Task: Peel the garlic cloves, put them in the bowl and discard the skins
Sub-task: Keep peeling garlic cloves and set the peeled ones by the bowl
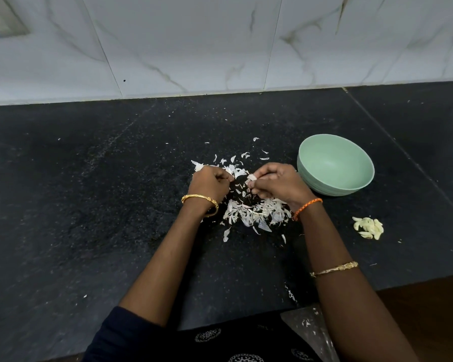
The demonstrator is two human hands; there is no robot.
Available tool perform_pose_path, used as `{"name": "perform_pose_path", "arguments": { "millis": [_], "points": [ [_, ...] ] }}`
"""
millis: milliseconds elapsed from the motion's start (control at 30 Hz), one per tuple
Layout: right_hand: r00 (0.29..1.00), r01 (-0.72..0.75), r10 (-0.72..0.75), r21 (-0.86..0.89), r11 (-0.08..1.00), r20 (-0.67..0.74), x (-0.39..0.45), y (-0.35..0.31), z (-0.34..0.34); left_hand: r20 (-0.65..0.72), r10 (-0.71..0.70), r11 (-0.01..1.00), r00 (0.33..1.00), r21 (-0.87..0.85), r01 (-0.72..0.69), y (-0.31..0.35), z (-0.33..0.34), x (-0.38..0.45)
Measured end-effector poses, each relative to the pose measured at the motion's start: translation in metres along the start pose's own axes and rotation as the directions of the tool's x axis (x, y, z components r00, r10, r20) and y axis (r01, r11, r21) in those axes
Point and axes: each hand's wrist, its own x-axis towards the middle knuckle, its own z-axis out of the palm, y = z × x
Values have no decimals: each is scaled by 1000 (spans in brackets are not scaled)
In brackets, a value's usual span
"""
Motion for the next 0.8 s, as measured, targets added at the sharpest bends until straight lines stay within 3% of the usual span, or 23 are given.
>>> {"name": "perform_pose_path", "arguments": {
  "millis": [67, 133, 233, 433, 533, 667, 800],
  "points": [
    [1000, -13, 11, 83, 996, 24, -4, 1, -1, 19, 36, 999, 999, -5, -36, 2, 1, -1],
    [999, -17, 10, 147, 989, 47, -6, 3, 1, 54, 42, 991, 998, -127, -34, 5, 3, 0],
    [1000, -9, 2, 241, 971, 29, -7, 2, 3, 132, 3, 947, 991, -319, 39, 10, 3, 1],
    [1000, -10, 11, 266, 964, 0, -6, 3, 5, 167, -107, 849, 980, -498, 177, 16, 5, -2],
    [1000, -11, 14, 244, 970, -11, -8, 7, 6, 197, -154, 833, 968, -501, 235, 17, 7, -5],
    [998, -20, 32, 256, 966, -45, -11, 13, 6, 114, -179, 918, 977, -339, 207, 10, 10, -6],
    [999, -3, 15, 232, 973, -50, -14, 13, 8, 194, -187, 850, 963, -460, 258, 16, 7, -13]
  ]
}}
